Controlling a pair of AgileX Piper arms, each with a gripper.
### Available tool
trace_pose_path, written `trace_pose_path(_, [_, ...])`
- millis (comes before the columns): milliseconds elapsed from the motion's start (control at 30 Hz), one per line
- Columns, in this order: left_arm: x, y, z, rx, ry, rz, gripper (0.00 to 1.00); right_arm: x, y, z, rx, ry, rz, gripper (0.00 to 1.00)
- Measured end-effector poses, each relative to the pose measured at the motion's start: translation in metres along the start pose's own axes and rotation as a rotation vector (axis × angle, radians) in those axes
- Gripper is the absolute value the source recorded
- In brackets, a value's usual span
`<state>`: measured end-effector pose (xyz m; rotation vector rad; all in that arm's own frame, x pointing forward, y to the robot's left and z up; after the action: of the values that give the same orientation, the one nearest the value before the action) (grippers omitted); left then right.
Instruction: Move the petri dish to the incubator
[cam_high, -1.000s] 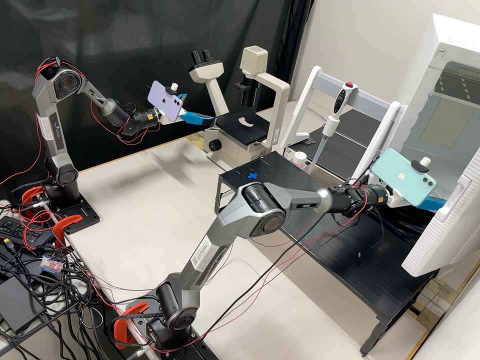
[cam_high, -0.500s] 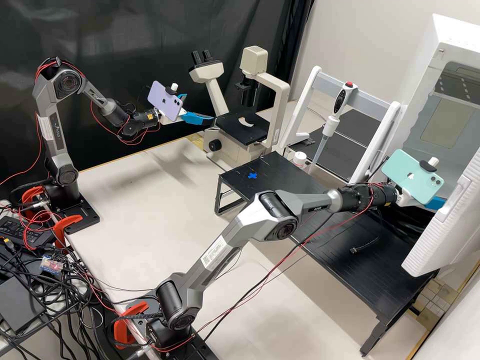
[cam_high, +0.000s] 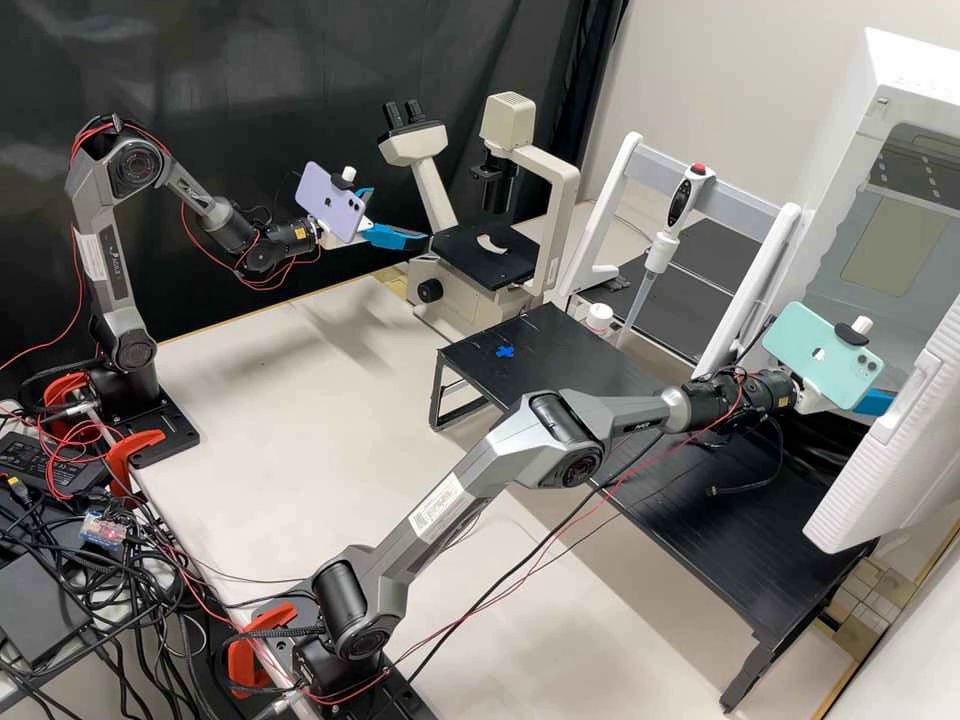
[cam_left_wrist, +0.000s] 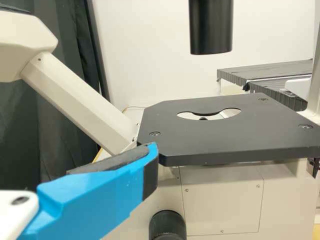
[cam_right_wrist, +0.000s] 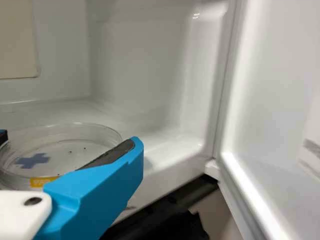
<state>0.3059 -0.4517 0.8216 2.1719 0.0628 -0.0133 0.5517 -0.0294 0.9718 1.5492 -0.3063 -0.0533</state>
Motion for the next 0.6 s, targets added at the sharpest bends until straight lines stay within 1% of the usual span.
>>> trace_pose_path(33, [0.000, 0.000, 0.000, 0.000, 0.000, 0.000, 1.00, 0.001, -0.002, 0.001, -0.009, 0.003, -0.006, 0.00])
trace_pose_path(67, [0.000, 0.000, 0.000, 0.000, 0.000, 0.000, 1.00, 0.002, -0.003, 0.001, -0.004, 0.009, -0.011, 0.00])
trace_pose_path(100, [0.000, 0.000, 0.000, 0.000, 0.000, 0.000, 1.00, 0.002, -0.004, 0.001, 0.010, 0.012, -0.015, 0.00])
trace_pose_path(133, [0.000, 0.000, 0.000, 0.000, 0.000, 0.000, 1.00, 0.002, -0.005, 0.001, 0.011, 0.018, -0.022, 1.00])
trace_pose_path(300, [0.000, 0.000, 0.000, 0.000, 0.000, 0.000, 1.00, 0.003, -0.006, 0.004, 0.009, 0.044, -0.041, 1.00])
trace_pose_path(400, [0.000, 0.000, 0.000, 0.000, 0.000, 0.000, 1.00, 0.004, -0.005, 0.005, 0.018, 0.052, -0.051, 1.00])
trace_pose_path(500, [0.000, 0.000, 0.000, 0.000, 0.000, 0.000, 1.00, 0.004, -0.005, 0.008, 0.002, 0.067, -0.055, 1.00])
trace_pose_path(600, [0.000, 0.000, 0.000, 0.000, 0.000, 0.000, 1.00, 0.004, -0.004, 0.011, 0.007, 0.071, -0.053, 1.00])
